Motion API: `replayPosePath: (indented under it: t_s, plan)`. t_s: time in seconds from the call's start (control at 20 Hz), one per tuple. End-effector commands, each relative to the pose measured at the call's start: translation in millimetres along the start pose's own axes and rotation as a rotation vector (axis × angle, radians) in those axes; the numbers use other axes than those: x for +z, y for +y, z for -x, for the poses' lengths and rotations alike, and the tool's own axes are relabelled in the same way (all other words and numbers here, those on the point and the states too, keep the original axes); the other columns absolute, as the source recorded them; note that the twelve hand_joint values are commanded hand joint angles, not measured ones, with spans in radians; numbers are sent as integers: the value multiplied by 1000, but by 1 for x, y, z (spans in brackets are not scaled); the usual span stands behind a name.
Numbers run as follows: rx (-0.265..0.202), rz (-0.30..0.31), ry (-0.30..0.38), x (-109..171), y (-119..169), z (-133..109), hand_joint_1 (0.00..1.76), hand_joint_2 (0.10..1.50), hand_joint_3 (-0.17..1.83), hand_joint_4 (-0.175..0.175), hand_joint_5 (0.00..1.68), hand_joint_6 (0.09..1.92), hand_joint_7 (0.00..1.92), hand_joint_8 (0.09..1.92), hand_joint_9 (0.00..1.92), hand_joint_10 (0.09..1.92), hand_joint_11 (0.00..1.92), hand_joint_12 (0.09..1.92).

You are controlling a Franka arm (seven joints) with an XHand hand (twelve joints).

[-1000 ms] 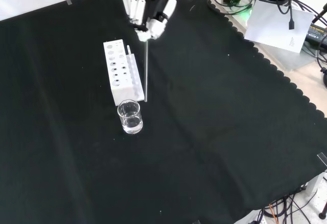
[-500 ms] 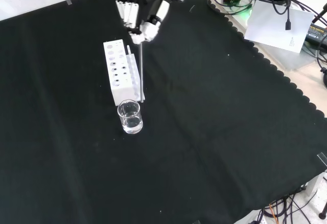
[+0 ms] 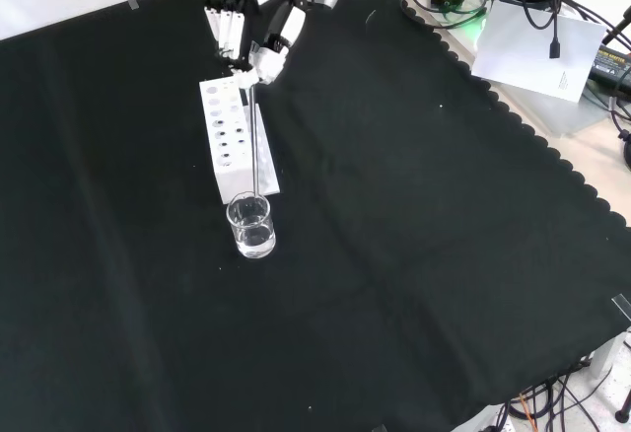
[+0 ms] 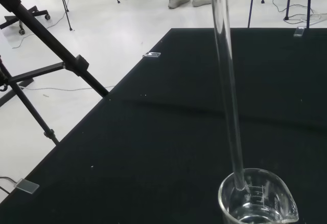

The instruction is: Stir in the beaker to the left of the white test tube rack with the glass rod.

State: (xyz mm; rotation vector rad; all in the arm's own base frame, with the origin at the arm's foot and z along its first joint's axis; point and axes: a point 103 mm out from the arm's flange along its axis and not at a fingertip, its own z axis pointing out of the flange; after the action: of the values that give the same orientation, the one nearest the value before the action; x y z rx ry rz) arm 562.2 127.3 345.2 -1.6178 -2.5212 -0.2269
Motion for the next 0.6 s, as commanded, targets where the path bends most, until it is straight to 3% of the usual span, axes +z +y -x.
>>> replayPosePath:
  t_s: [0.05,0.15,0.6]
  plan:
    - [-3,10,14,4,-3,16,1298,1070,4,-175,1075,547,1107,1115,1560,879,1619,741]
    - [-15,29,33,3,-2,19,1298,1070,4,-175,1076,546,1108,1115,1561,879,1619,742]
    - [-5,-21,-3,26,14,17,1299,1070,3,-175,1077,543,1108,1115,1561,880,1618,745]
